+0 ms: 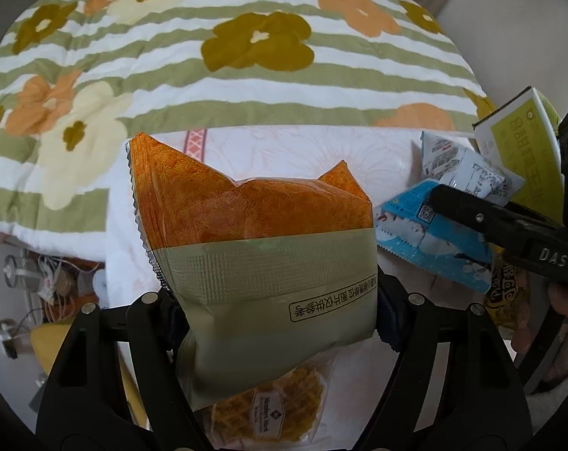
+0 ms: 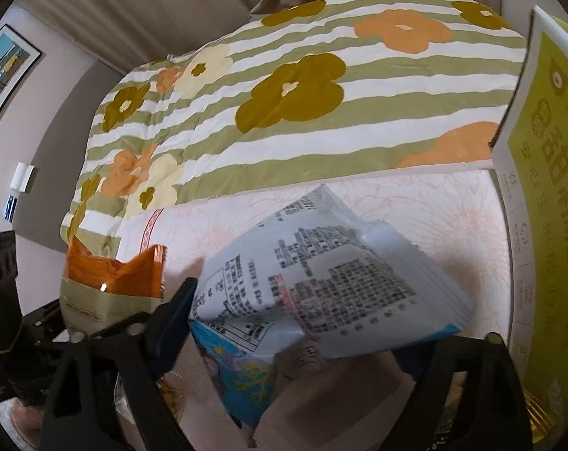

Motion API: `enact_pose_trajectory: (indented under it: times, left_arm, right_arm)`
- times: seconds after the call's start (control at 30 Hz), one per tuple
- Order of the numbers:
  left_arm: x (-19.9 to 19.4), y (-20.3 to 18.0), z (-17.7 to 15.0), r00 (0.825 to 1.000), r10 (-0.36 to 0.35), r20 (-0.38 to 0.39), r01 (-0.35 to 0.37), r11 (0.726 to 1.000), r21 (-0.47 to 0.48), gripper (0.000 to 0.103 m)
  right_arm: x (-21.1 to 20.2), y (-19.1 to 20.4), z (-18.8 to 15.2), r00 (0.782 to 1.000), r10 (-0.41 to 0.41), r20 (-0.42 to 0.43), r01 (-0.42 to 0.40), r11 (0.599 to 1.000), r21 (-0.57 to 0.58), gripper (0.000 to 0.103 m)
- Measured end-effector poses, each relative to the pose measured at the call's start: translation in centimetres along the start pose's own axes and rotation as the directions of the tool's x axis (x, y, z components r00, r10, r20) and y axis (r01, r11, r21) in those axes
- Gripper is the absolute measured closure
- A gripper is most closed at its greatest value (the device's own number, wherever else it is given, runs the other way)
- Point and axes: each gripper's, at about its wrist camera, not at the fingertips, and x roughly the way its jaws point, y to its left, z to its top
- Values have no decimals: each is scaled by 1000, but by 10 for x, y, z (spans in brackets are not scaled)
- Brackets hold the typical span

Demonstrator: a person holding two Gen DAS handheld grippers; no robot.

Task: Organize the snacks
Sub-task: 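Carry both bags into the yellow-green box and open both grippers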

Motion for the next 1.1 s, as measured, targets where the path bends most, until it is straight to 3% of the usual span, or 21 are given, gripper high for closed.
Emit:
enact_pose_trajectory:
  times: [0.03,0.13,0.3,0.57,0.9,1.1]
  left_arm:
    - [-4,1,-1,1000,3,7,-3,1000,0,29]
    - [-15,3,-5,1000,0,24,1,1000,-3,29]
    - [-44,1,-6,998,-3,62,2,1000,14,29]
    - [-110,-25,7,983,-62,172,45,994,103,29]
    - [-159,-118,18,956,-143,256,87,972,220,29]
    - [-160,-196,17,948,-160,274,99,970,223,29]
  right_arm:
    - [-2,3,-1,1000,-3,6,3,1000,-12,28]
    - [-8,9,-3,1000,-6,22,7,1000,-22,31]
    - [-33,22,-8,997,-8,74,11,999,-38,32]
    - [-117,33,-17,975,-29,218,34,999,-19,32]
    - [-224,-20,-22,921,-74,382,66,997,35,32]
    - [-268,-77,-21,909,-77,410,70,997,31,32]
